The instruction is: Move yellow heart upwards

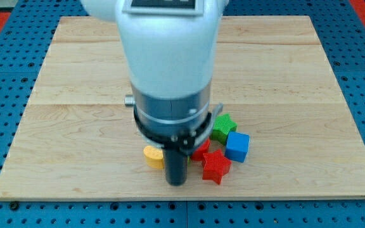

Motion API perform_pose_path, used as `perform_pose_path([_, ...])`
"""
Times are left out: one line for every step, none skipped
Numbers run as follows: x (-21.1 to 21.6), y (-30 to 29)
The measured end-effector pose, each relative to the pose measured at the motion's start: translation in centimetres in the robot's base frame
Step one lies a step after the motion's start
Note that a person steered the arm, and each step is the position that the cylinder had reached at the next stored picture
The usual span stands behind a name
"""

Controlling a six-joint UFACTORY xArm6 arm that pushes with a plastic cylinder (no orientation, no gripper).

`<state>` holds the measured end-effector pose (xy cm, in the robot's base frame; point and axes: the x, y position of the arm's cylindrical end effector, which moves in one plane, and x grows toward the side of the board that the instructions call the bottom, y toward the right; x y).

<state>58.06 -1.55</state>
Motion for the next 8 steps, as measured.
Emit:
perform_pose_path([-2.1,-0.7])
perform_pose_path([-1.6,-1.4])
perform_pose_path([2.9,-1.9])
perform_pose_path([2.8,-2.0])
perform_pose_path([-0.1,-3.2])
perform_pose_path([-4.5,-5.1])
perform_pose_path([-8.6,-6.8])
perform_pose_path([-9.8,-7.1])
